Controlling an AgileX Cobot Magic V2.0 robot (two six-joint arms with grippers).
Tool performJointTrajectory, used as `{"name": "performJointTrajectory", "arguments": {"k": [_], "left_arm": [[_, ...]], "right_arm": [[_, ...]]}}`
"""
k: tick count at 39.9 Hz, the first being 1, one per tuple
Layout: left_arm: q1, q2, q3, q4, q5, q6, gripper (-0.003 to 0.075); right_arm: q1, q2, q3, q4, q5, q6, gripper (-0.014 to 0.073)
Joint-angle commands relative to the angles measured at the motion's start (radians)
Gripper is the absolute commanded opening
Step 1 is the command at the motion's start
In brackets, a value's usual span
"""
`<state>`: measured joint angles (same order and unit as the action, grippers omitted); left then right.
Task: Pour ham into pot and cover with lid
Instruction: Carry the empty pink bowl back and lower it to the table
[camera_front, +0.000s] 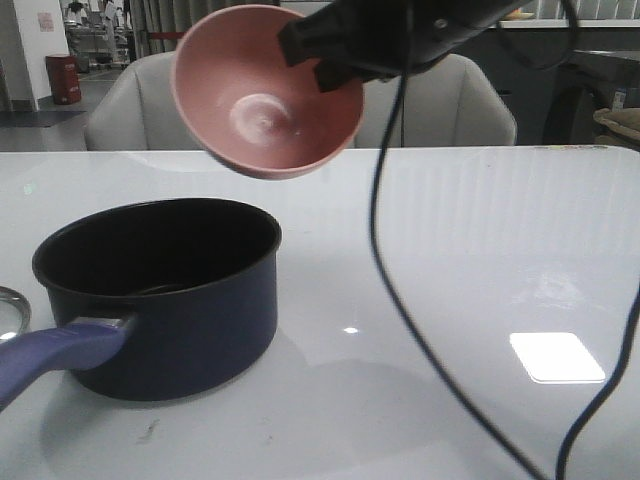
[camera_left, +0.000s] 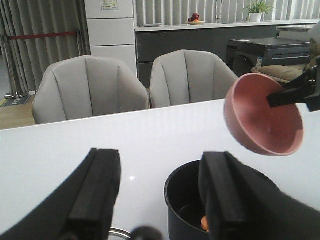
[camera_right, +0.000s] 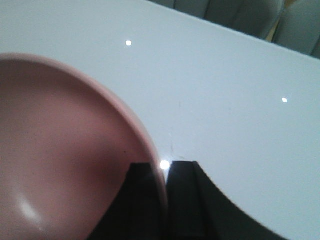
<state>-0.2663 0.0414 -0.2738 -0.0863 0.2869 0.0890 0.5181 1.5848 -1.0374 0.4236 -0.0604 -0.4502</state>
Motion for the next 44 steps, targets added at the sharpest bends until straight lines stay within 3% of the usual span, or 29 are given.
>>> {"name": "performJointTrajectory", "arguments": {"k": [1,9,13,24,37,40,44], "left_arm": [[-0.009,0.012,-0.029,-0.005,-0.083,-0.007,0.0395],[-0.009,0.012,-0.029,-0.005,-0.083,-0.007,0.0395],[-0.009,0.012,-0.029,-0.005,-0.083,-0.007,0.0395],[-0.009,0.012,-0.029,-0.005,-0.083,-0.007,0.0395],[-0.009,0.012,-0.029,-0.005,-0.083,-0.007,0.0395],[-0.009,0.012,-0.029,-0.005,-0.083,-0.007,0.0395],[-0.009,0.012,-0.029,-0.005,-0.083,-0.007,0.0395]], "right_arm": [[-0.081,-0.083,-0.047,0.001,0.101,-0.035,0.0140],[-0.229,-0.070,-0.084,-0.027,0.383,-0.032,0.0140],[-0.297,-0.067,-0.084,-0.073,0.452,0.031,0.0140],[-0.423,-0.038,-0.084,-0.283,0.605,0.306,0.0140],[-0.504,0.110,-0.084,-0.284,0.722,0.346,0.0151],[-0.510,0.128,-0.084,-0.284,0.720,0.346,0.0197],[-0.510,0.136,-0.087,-0.284,0.713,0.347,0.0334]]}}
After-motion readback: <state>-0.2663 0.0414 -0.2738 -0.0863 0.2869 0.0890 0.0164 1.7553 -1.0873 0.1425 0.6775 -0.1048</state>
